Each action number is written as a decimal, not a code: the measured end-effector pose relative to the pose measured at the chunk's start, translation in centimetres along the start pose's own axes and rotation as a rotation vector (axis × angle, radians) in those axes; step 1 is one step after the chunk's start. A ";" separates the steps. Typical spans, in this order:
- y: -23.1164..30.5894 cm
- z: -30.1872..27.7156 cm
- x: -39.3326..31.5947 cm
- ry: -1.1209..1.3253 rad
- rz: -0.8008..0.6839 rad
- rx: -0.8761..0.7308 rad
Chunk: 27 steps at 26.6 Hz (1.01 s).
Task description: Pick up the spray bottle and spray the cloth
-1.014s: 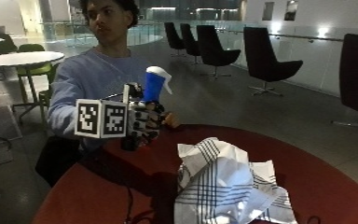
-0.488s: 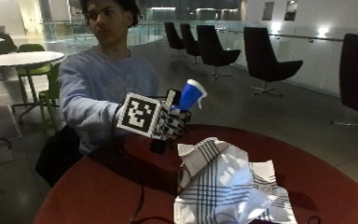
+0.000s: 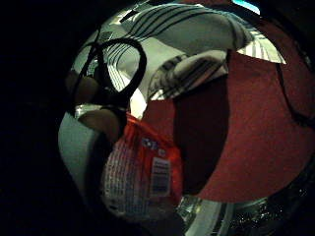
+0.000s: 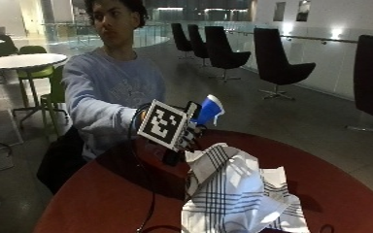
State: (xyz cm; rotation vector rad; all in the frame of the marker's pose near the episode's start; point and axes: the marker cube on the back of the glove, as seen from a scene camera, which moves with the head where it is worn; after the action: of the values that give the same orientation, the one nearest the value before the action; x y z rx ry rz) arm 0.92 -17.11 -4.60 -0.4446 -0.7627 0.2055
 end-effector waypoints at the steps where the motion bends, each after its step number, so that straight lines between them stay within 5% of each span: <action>1: -0.1 0.1 0.0 0.000 0.007 -0.006; 27: -0.4 0.0 1.3 0.044 0.126 -0.042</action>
State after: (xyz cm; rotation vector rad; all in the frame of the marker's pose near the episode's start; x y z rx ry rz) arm 1.84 -17.07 -3.66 -0.5361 -0.6977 0.2965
